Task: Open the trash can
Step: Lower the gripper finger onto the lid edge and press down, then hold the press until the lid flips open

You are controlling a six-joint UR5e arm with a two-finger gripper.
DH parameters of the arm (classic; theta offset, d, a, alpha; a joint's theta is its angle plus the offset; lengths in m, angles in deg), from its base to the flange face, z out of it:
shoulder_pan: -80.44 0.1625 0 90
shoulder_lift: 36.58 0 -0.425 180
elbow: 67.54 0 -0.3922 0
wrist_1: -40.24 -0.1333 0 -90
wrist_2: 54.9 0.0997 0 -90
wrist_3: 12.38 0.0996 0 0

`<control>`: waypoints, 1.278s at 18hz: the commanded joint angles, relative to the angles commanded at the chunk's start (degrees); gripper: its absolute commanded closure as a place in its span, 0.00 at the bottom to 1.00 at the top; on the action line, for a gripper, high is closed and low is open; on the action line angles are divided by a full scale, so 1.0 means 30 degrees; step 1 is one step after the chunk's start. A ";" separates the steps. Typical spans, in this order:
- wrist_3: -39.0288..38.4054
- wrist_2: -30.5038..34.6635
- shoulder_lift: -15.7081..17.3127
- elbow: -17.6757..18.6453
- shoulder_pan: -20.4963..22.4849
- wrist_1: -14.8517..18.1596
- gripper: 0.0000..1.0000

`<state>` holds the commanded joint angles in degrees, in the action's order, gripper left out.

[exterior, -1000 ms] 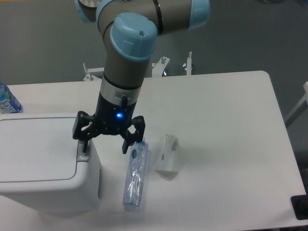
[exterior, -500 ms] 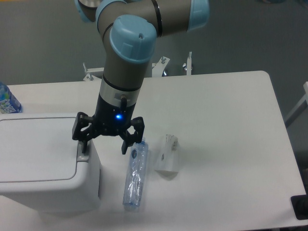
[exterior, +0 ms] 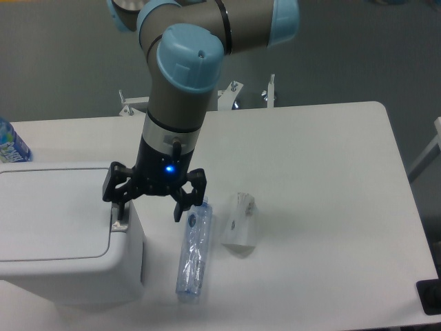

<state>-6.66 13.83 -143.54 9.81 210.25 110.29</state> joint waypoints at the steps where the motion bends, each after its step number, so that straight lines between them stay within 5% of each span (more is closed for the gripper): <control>1: 0.0000 0.0000 0.0000 0.0000 0.0000 0.0000 0.00; 17: 0.0000 0.0029 0.0000 0.0030 0.0000 -0.0058 0.00; 23: 0.0145 0.0029 0.0117 -0.0058 0.0058 -0.1257 0.00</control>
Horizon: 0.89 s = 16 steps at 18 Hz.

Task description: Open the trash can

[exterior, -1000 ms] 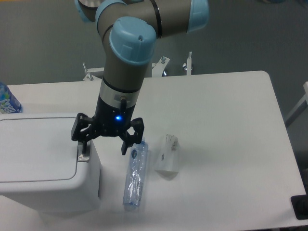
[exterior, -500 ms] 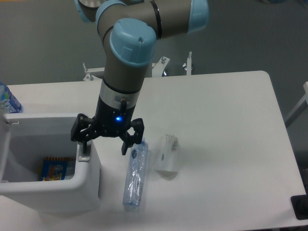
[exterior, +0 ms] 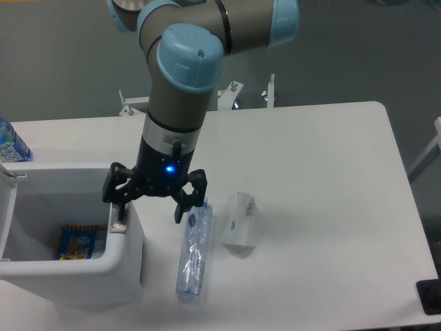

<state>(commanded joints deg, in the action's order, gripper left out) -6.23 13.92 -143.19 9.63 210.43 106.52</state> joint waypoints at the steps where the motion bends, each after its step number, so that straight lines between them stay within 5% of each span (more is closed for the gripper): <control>1: 0.0030 0.0000 0.0087 -0.0030 0.0145 -0.0379 0.00; 5: 0.0089 0.0029 0.0935 -0.0467 0.1726 -0.0647 0.00; 10: 0.0496 0.0819 0.1084 -0.2398 0.3600 -0.0647 0.00; 16: 0.7903 0.5649 0.1114 -0.2666 0.3984 0.0026 0.00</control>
<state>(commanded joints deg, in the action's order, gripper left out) 17.48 30.86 -139.85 1.63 222.38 106.60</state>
